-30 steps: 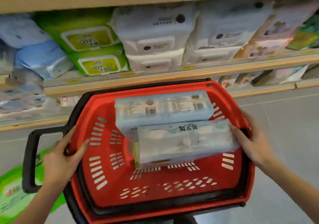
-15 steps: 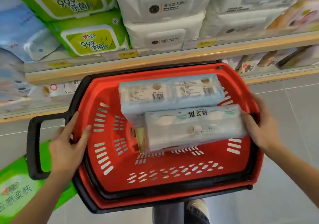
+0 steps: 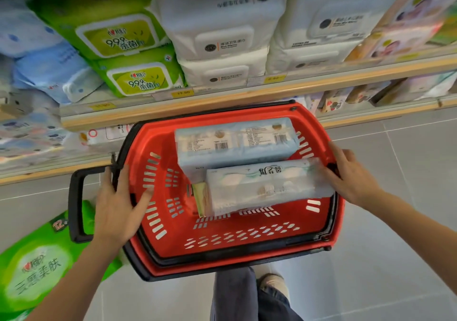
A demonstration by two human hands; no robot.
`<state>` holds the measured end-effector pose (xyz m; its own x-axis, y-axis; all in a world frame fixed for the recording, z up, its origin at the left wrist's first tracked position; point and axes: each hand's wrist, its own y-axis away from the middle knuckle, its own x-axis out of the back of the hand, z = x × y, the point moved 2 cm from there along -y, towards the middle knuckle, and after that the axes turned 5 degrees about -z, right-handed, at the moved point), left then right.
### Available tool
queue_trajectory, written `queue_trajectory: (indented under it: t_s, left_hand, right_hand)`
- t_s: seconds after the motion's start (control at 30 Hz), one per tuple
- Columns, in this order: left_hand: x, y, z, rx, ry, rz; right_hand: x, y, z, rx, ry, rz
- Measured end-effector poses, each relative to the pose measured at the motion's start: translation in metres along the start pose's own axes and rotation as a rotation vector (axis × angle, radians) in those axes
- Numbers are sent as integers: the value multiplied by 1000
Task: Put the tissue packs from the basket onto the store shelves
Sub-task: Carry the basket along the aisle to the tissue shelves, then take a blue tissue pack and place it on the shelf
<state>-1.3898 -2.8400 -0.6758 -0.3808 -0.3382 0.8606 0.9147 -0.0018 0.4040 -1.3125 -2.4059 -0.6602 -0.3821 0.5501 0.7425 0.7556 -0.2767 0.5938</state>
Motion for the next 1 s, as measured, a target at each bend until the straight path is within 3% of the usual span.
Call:
queue_trajectory:
  t_s: [0.2,0.37,0.63,1.0]
  left_hand:
    - [6,40,63,-414,-87,-73]
    - [-21,46,100,-649,-296,-160]
    - [-59,16,115,-725,-474,-167]
    - [-64,7,109,-732,-314,-221]
  right_hand:
    - [-6,29,-14,309,249,-68]
    - [-22,20,-26,362,385,-204]
    - [-35,-14,-27,389,507,-183]
    - [-43,-24,-29,482,511,-65]
